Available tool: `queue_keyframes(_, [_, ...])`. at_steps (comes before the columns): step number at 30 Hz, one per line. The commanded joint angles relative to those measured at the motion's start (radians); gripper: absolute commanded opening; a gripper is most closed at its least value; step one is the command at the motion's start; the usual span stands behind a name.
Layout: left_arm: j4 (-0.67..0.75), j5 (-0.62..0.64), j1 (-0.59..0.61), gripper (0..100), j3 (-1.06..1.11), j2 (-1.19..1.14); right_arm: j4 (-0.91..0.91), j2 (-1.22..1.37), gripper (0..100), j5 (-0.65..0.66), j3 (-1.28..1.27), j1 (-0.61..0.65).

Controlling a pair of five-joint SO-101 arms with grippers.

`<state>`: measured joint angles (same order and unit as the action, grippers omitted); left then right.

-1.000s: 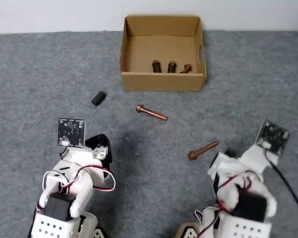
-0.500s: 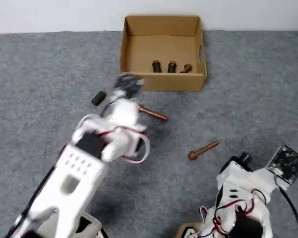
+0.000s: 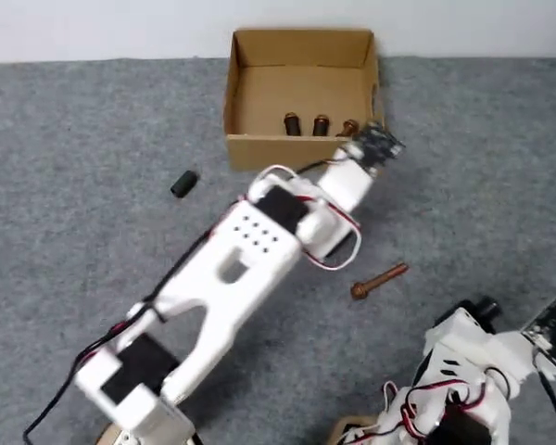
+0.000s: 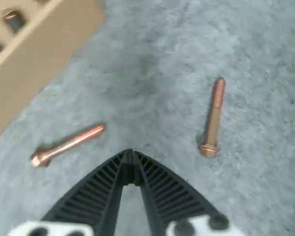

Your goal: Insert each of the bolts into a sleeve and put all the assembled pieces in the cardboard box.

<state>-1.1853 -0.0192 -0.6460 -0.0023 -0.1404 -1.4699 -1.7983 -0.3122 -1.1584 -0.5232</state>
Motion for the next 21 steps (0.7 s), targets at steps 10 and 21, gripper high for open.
queue_keyframes(10, [-0.160, -0.114, -0.124, 11, -0.306, -0.282, 0.013, 0.004, 0.8, 0.028, 0.009, -0.142])
queue_keyframes(21, [-0.420, -0.115, -0.157, 15, -0.806, -0.704, 0.012, 0.004, 0.8, 0.032, 0.003, -0.142])
